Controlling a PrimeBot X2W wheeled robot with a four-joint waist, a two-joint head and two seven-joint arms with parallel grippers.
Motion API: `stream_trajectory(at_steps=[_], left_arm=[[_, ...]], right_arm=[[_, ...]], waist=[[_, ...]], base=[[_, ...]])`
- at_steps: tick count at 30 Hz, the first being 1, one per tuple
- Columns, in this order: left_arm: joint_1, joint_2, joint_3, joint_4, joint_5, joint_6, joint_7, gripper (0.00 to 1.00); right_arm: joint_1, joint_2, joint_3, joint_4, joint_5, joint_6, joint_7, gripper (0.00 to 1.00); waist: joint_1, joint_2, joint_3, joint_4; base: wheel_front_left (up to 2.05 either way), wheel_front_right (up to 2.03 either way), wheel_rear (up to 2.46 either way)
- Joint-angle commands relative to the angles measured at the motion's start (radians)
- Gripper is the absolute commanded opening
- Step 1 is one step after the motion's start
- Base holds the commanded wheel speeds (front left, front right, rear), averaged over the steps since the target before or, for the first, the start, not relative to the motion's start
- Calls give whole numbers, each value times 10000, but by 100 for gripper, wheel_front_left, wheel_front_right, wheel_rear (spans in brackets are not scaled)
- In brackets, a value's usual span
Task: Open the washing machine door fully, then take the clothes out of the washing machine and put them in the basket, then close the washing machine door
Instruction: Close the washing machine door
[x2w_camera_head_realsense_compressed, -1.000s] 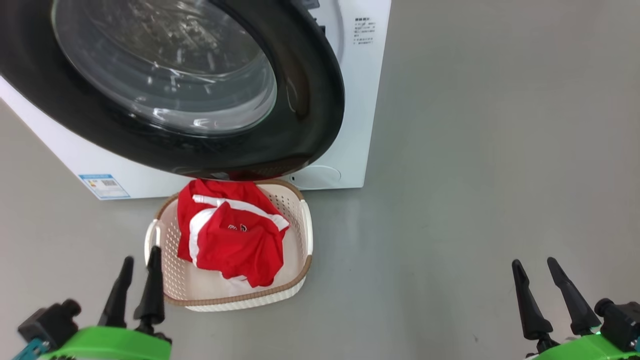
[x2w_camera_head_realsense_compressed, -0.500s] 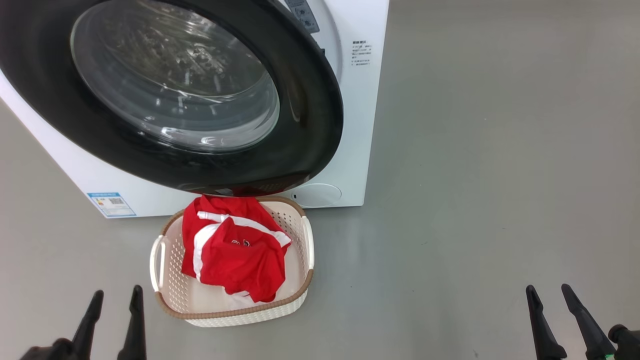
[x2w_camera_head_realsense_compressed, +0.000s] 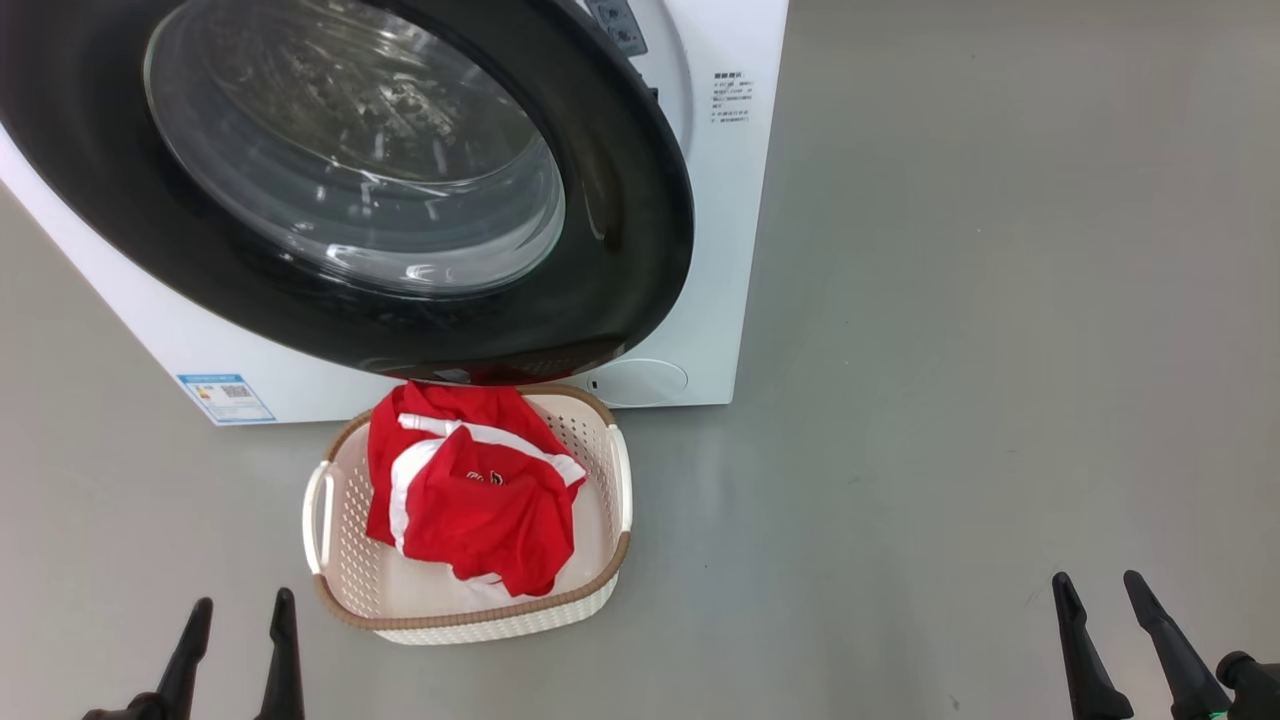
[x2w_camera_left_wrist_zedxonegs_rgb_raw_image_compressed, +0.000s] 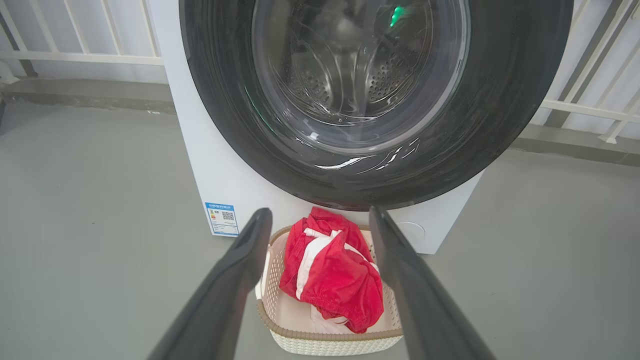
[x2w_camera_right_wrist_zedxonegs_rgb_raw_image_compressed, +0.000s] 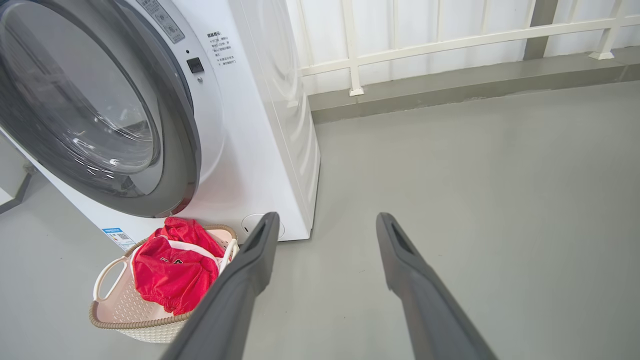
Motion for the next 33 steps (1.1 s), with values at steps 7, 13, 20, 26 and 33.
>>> stream_trajectory(at_steps=[7, 13, 20, 26, 33], left_arm=[[-221, 9, 305, -293, 148, -56, -49, 100], [-429, -112, 192, -381, 182, -56, -49, 100], [-804, -187, -36, -378, 106, -56, -49, 100], [-1094, -194, -339, -334, -331, -56, -49, 100], [-1444, -195, -821, -338, -728, 49, -49, 100]], right_arm=[[-318, -222, 203, -276, -26, 63, -65, 100], [-990, -269, 628, -372, 132, 63, -65, 0], [-2581, -294, 1450, -401, 267, 63, -65, 0], [-4269, -419, 2142, -413, 388, 63, -65, 0], [-6104, -735, 3044, -279, 489, 63, -65, 0]], waist=[[0, 0, 146, 92], [0, 0, 509, 287], [0, 0, 989, 746], [0, 0, 1426, 1255], [0, 0, 1909, 1939]], base=[[0, 0, 0], [0, 0, 0], [0, 0, 0], [0, 0, 0], [0, 0, 0]])
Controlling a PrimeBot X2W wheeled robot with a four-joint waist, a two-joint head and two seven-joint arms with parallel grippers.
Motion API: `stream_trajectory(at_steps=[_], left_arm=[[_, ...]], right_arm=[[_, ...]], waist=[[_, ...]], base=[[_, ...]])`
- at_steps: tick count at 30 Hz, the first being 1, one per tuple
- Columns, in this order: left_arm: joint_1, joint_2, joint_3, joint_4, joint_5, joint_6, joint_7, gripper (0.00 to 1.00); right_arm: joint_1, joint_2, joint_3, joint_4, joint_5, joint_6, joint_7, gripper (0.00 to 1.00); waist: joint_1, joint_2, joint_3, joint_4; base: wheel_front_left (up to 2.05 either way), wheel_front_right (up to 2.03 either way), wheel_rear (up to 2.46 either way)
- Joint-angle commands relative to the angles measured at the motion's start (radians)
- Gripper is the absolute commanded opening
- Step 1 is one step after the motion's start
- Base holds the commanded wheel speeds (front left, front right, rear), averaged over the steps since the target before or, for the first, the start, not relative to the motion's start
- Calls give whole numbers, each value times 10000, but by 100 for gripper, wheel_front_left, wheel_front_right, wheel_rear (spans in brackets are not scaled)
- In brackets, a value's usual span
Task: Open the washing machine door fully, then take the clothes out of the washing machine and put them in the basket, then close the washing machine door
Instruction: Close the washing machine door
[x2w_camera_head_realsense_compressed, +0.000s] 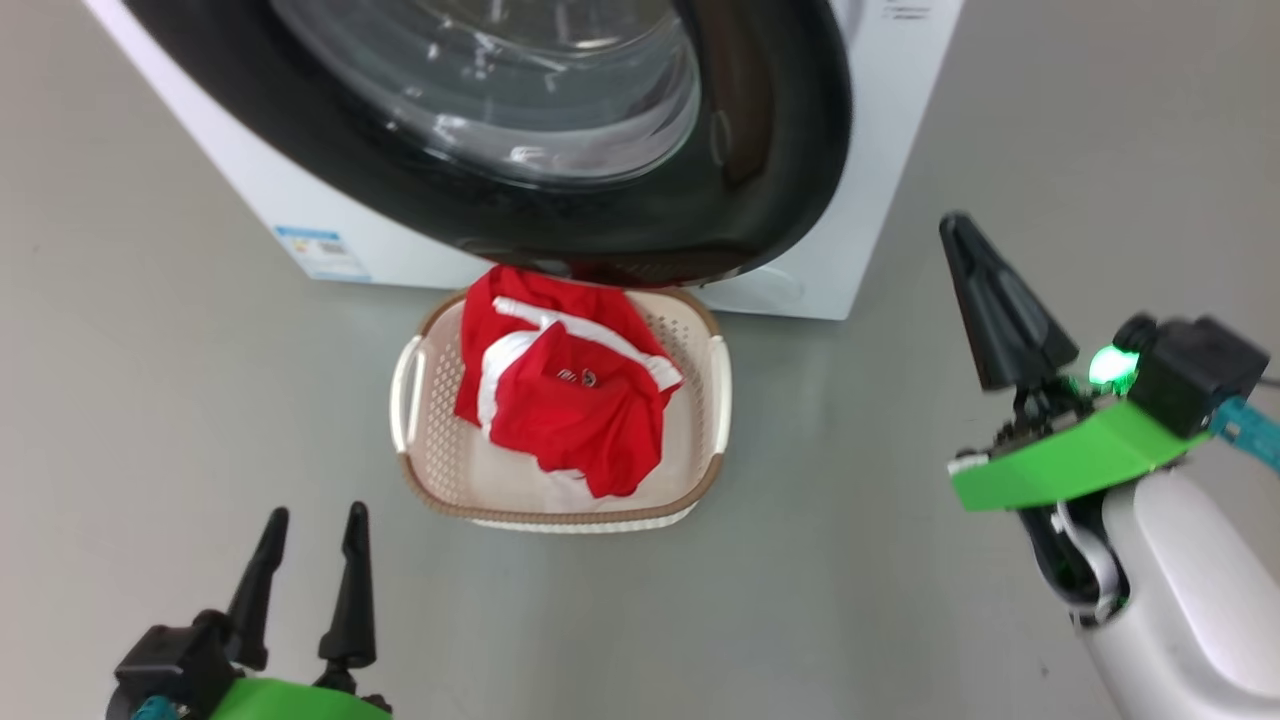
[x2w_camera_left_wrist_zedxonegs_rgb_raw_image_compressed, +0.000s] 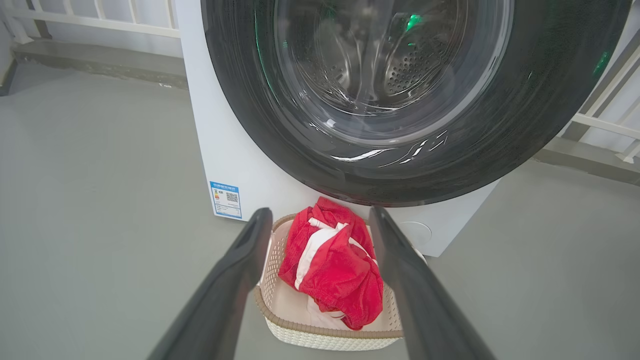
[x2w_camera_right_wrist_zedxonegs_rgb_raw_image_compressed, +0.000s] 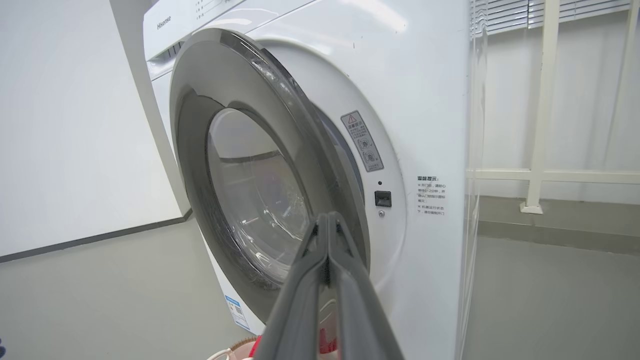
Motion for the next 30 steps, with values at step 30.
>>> stream_trajectory(at_steps=[30], left_arm=[[-1727, 116, -1604, -745, -1364, 628, -49, 100]], right_arm=[[-3349, -1197, 469, 762, 398, 63, -63, 0]], waist=[[0, 0, 2980, 1750]], base=[[0, 0, 0]])
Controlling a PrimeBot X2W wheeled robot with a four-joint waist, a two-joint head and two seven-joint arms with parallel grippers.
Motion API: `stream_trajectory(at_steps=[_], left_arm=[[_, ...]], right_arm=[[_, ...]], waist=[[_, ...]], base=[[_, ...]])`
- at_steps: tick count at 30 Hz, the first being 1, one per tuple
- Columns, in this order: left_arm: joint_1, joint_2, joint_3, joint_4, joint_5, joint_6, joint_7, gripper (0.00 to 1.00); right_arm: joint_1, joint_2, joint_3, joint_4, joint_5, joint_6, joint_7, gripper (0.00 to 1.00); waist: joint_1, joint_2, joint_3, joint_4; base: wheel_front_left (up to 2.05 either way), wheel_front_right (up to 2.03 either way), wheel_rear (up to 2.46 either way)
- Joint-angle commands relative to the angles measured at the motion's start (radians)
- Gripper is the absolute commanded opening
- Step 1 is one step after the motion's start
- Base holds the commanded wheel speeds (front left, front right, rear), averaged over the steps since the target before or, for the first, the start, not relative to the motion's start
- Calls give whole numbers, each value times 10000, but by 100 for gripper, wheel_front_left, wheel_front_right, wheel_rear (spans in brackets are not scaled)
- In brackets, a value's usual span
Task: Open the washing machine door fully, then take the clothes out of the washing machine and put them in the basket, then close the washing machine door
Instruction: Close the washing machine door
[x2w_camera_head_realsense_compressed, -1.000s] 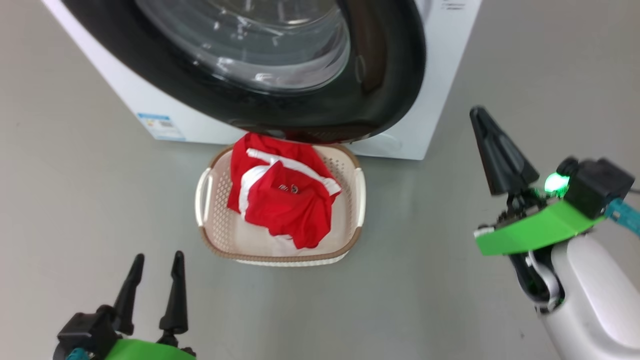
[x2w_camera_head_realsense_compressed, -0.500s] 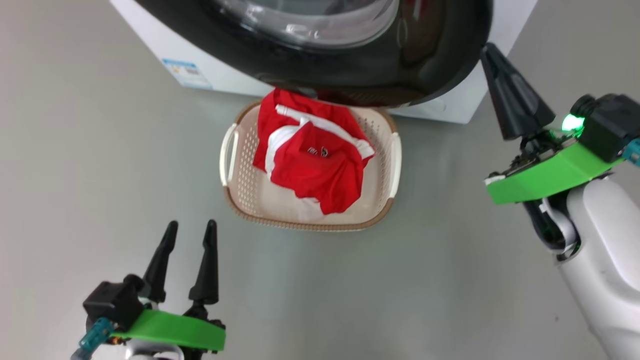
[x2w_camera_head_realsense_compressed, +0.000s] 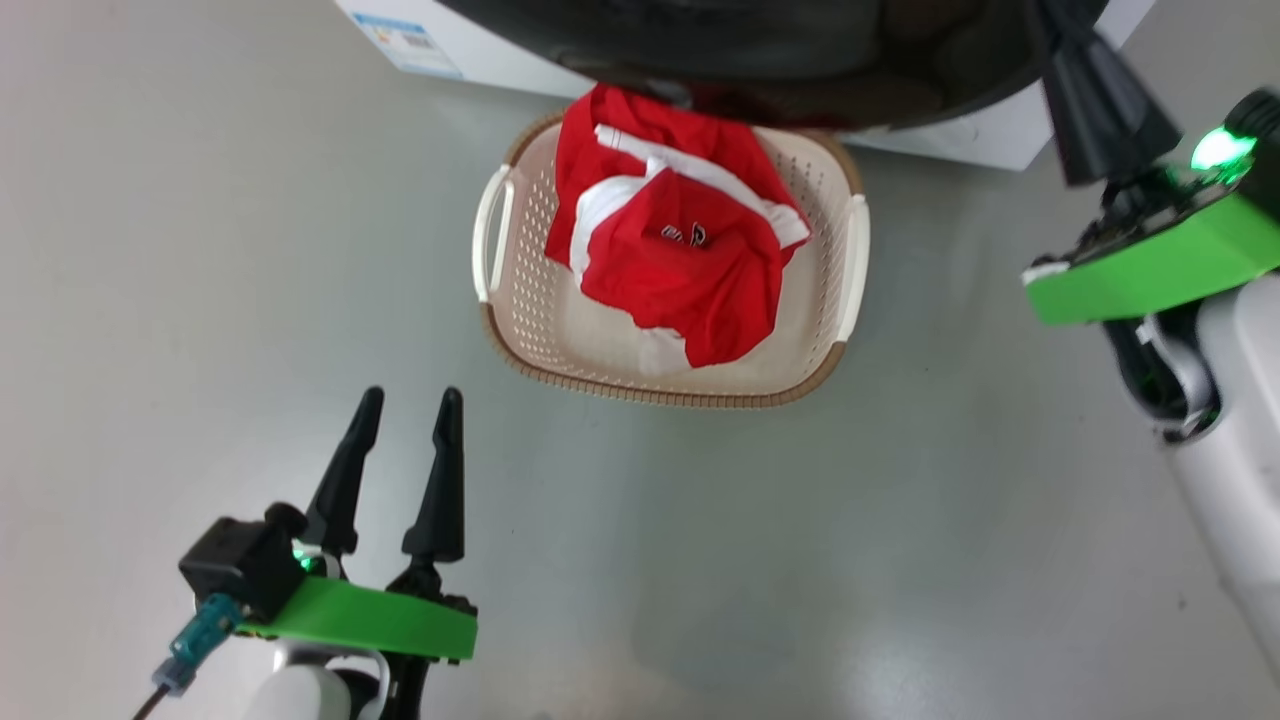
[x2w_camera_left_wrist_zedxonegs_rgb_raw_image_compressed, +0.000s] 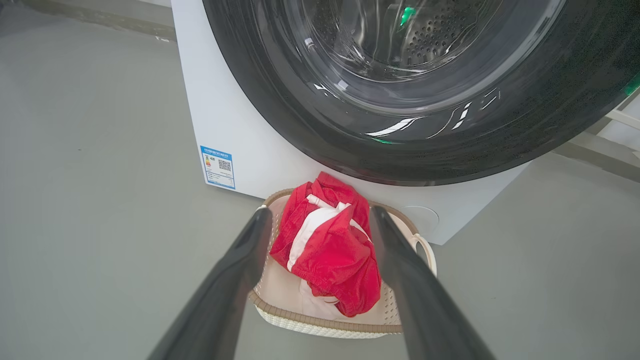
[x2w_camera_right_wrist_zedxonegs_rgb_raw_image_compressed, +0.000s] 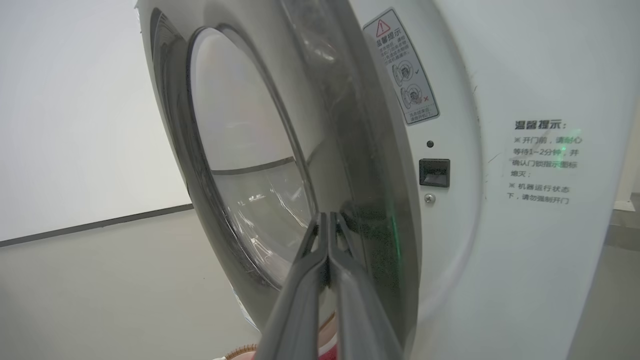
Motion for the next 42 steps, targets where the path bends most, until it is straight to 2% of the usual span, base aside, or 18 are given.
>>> stream_trajectory(at_steps=[1, 10, 20, 33, 40, 41, 42], left_arm=[[-179, 164, 262, -300, -106, 99, -49, 100], [-603, 164, -18, -541, -334, 227, -49, 100], [-831, 164, -207, -669, -504, 340, -49, 100], [-940, 164, -159, -556, -478, 325, -49, 100], [-791, 164, 64, -340, -255, 264, -49, 100], [-746, 164, 126, -304, -202, 242, -49, 100], [-692, 164, 192, -258, -151, 221, -49, 100]], right_arm=[[-214, -32, -23, -216, 115, 31, -63, 0], [-1283, -389, -438, -192, 206, 31, -63, 0], [-2081, -347, -874, -239, 173, 31, -63, 0], [-2332, -222, -819, -102, 214, 31, -63, 0], [-1265, -167, -191, -84, 206, 31, -63, 0], [-1027, -160, -95, -90, 225, 31, -63, 4], [-792, -171, 23, -97, 235, 31, -63, 17]], waist=[[0, 0, 373, 159], [0, 0, 1096, 374], [0, 0, 1431, 465], [0, 0, 1301, 395], [0, 0, 709, 147], [0, 0, 587, 89], [0, 0, 461, 26]], base=[[0, 0, 0], [0, 0, 0], [0, 0, 0], [0, 0, 0], [0, 0, 0], [0, 0, 0], [0, 0, 0]])
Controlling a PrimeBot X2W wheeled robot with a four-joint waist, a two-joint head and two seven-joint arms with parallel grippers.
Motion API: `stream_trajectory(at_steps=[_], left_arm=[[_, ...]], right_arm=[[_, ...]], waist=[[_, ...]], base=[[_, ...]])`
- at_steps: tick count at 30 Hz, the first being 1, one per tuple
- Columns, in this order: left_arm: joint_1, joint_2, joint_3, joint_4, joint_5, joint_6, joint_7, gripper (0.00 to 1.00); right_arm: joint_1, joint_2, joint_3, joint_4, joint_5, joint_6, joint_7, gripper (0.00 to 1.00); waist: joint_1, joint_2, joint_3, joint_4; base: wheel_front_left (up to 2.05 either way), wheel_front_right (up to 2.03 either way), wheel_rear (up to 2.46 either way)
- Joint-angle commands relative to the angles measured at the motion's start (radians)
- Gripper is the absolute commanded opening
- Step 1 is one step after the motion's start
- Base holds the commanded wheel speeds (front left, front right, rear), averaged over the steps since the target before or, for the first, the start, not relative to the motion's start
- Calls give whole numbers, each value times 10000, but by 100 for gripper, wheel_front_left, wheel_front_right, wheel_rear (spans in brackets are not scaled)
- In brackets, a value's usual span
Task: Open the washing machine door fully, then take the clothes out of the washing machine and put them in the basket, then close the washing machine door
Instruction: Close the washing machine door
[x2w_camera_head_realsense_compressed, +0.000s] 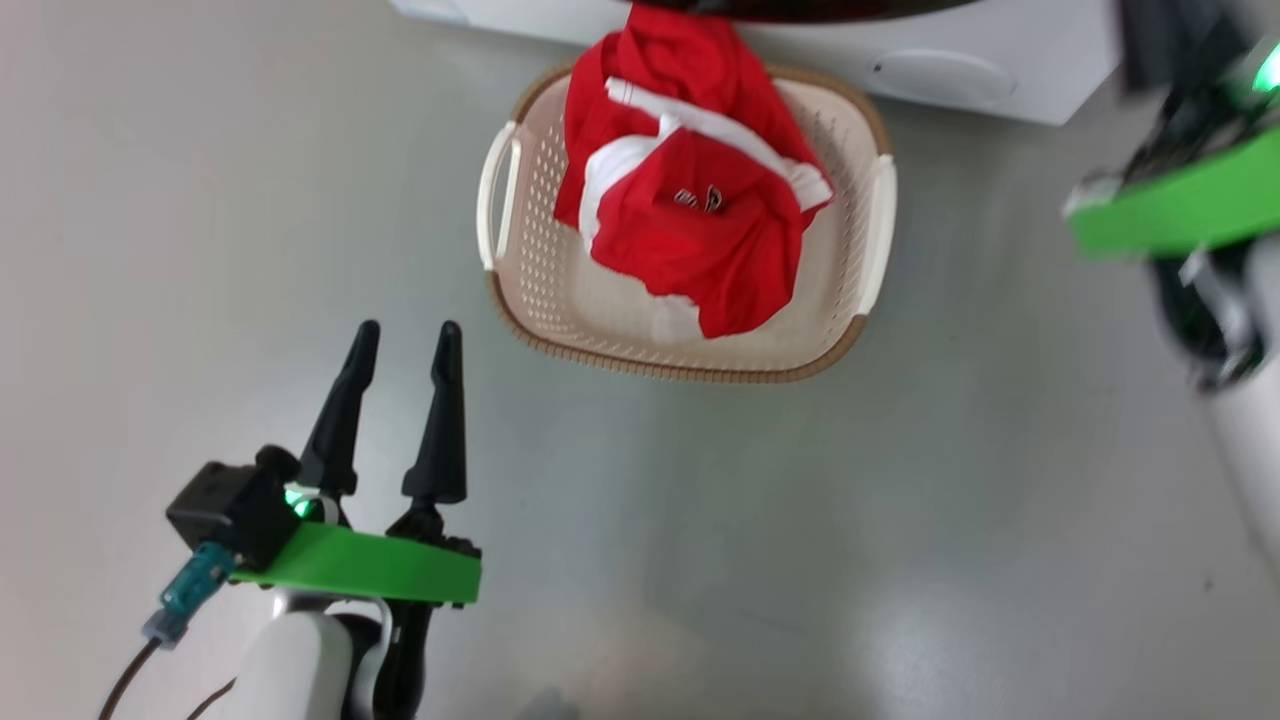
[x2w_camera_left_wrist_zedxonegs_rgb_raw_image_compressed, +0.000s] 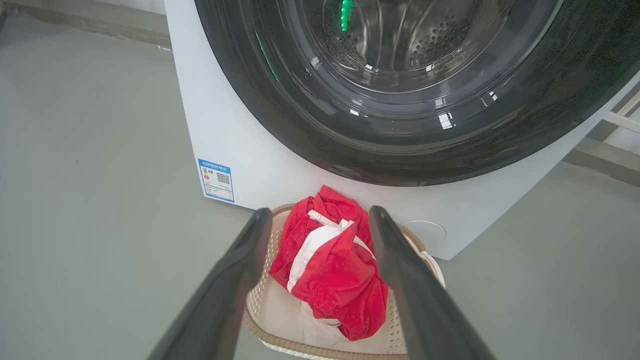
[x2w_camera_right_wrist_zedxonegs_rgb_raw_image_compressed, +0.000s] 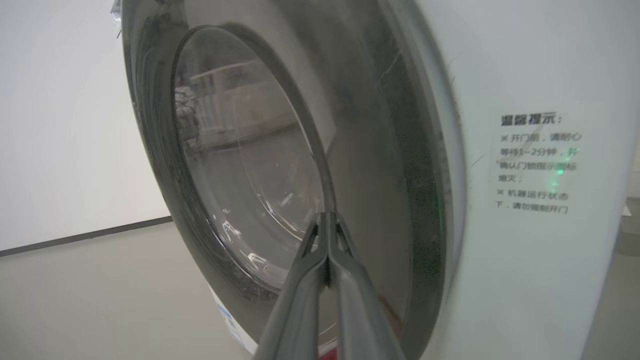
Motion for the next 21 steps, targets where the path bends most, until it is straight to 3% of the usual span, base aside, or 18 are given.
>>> stream_trajectory(at_steps=[1, 2, 3, 4, 21], left_arm=[[328, 252, 463, -90, 160, -61, -49, 100], [387, 252, 539, -50, 240, -98, -49, 100], [452, 252, 623, -12, 318, -136, -49, 100], [518, 252, 691, 26, 415, -185, -49, 100], [1808, 252, 1917, 154, 1790, -770, -49, 100]], right_arm=[[775, 134, 302, -246, 154, -11, -21, 29], [1013, 142, 336, -265, 176, -11, -21, 47], [1259, 157, 349, -301, 203, -11, -21, 84], [1500, 170, 353, -340, 218, -11, -21, 100], [5665, 930, -736, -749, 285, -11, -21, 100]], waist=[[0, 0, -475, -275], [0, 0, -604, -348], [0, 0, -738, -425], [0, 0, -867, -500], [0, 0, -3177, -1866]], base=[[0, 0, 0], [0, 0, 0], [0, 0, 0], [0, 0, 0], [0, 0, 0]])
